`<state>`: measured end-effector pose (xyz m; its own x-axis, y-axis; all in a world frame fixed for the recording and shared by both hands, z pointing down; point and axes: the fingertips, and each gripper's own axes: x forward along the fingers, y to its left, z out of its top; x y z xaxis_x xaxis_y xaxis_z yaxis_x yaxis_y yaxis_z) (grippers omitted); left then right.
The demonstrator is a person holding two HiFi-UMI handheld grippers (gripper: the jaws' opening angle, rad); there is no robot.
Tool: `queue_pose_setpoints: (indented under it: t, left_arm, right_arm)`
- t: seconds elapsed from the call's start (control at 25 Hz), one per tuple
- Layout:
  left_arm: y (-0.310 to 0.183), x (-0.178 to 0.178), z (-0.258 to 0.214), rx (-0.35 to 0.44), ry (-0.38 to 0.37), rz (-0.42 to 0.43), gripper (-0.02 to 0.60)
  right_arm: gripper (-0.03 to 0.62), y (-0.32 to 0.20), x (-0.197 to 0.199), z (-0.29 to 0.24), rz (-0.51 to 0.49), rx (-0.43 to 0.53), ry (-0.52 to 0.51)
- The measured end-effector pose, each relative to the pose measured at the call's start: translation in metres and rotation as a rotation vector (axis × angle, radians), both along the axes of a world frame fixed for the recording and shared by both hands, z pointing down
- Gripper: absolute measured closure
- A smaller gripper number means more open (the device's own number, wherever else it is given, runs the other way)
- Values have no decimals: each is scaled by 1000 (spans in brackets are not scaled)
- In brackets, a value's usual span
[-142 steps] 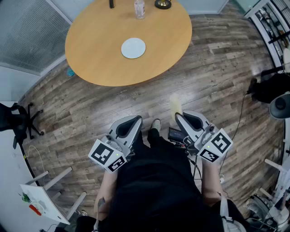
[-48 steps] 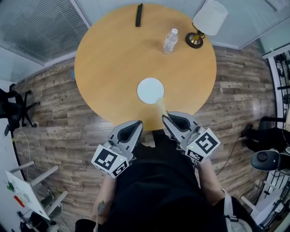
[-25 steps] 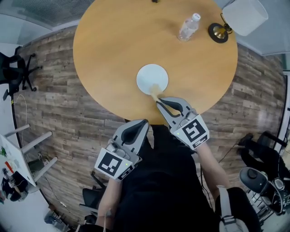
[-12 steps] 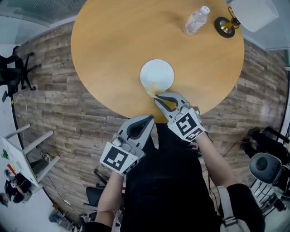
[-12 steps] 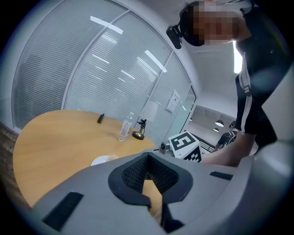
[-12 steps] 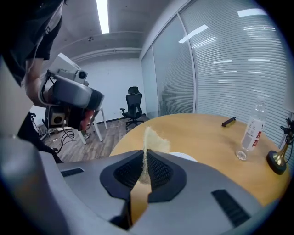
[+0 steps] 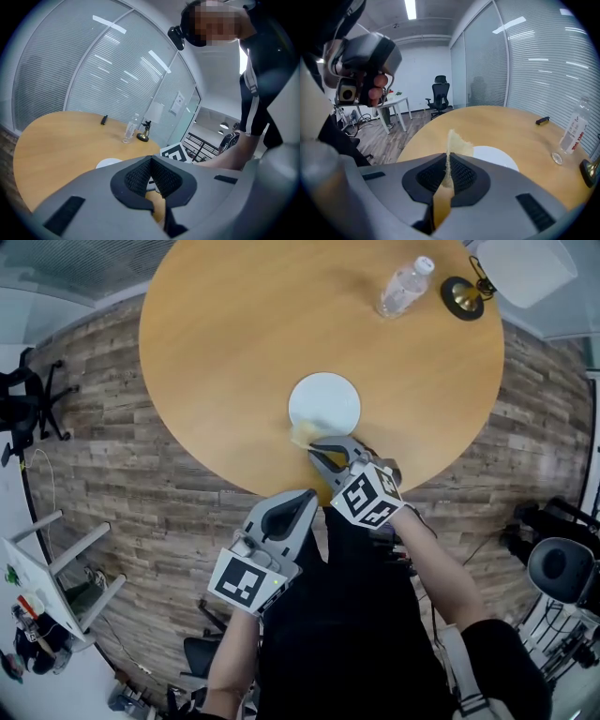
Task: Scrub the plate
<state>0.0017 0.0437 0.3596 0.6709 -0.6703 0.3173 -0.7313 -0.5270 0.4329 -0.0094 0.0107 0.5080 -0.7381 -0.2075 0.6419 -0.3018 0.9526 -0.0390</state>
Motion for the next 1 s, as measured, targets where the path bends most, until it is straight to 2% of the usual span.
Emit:
queue_pose_setpoints:
  t: [0.4,0.68,1.0]
  left_arm:
    - [2,-7,-3,-2,17,26,571]
    - [14,-2,0,-67,95,58,571]
    - [19,-6,-1,-85,98,56,571]
  right_arm:
    - [566,-6,-15,30,-15,-17,82]
    - [566,-17,-24,34,31,-33,87]
    - [566,-32,-26,37,72,-34,89]
